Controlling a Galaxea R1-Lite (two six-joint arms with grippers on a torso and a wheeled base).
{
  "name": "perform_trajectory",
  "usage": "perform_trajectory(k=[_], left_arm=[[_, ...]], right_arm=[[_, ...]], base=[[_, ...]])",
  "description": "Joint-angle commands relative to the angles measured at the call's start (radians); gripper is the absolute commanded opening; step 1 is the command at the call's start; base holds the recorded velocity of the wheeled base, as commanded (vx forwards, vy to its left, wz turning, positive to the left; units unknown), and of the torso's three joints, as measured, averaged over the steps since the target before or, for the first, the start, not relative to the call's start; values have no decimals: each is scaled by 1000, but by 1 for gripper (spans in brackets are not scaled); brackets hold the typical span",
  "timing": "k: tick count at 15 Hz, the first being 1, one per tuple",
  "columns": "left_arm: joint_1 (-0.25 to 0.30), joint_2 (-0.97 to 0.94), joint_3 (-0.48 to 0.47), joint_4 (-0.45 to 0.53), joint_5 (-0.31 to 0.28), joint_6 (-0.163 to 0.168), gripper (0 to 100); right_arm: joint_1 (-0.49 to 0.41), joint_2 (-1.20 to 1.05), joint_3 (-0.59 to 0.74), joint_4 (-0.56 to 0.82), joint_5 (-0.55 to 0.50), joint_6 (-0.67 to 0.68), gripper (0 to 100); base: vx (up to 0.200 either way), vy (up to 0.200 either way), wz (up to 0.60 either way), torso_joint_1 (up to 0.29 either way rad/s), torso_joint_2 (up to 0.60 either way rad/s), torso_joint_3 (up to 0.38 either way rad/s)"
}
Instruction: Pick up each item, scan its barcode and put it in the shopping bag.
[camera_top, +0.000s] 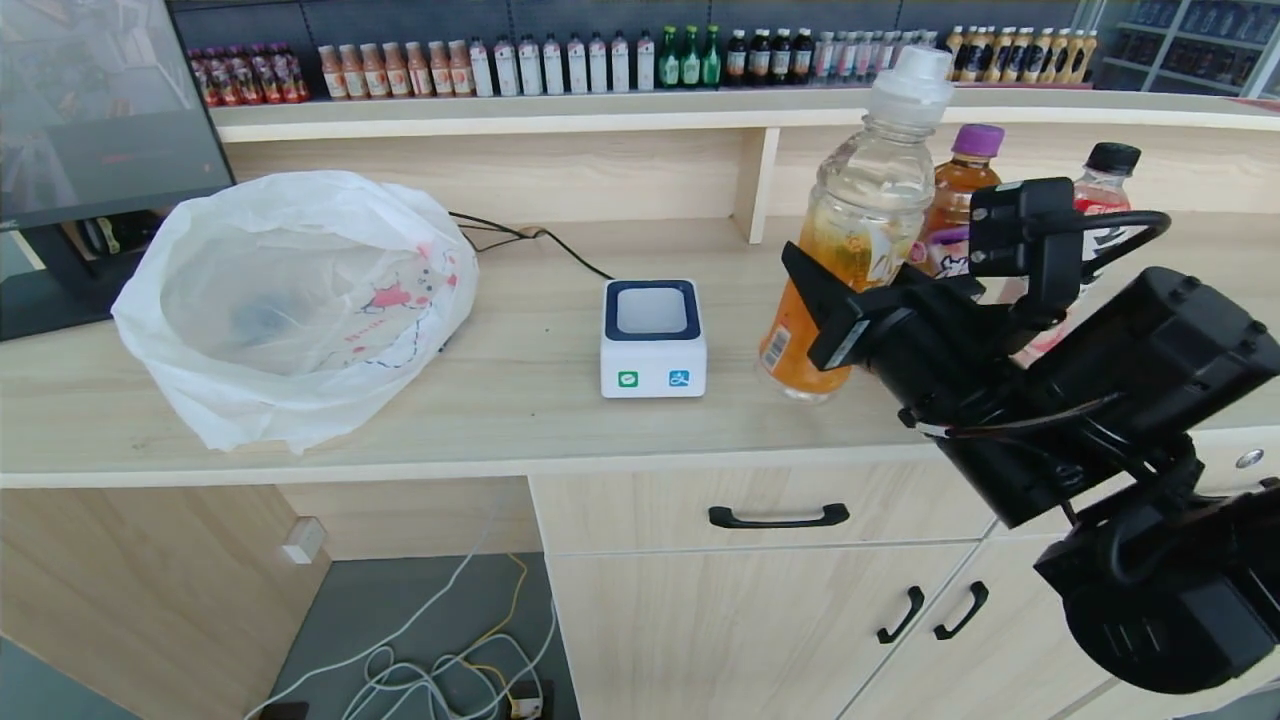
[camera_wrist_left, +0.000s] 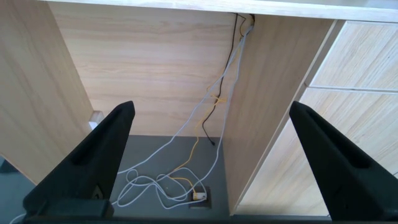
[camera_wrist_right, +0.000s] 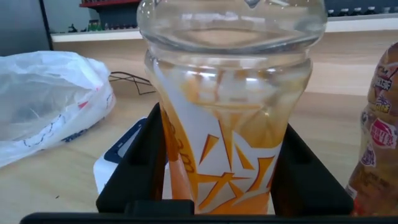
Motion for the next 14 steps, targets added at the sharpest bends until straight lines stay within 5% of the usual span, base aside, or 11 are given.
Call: perform_trajectory(k=[1, 8, 14], left_arm=[[0, 0, 0, 0, 0, 0, 100], [0, 0, 0, 0, 0, 0, 100], [1, 0, 0, 0, 0, 0, 100]], right_arm=[[50, -98, 104, -6, 2, 1, 0], [116, -328, 357, -6, 47, 27, 0], [226, -351, 376, -4, 50, 153, 0]], base=[[0, 0, 0, 0, 0, 0], [0, 0, 0, 0, 0, 0], [0, 0, 0, 0, 0, 0]])
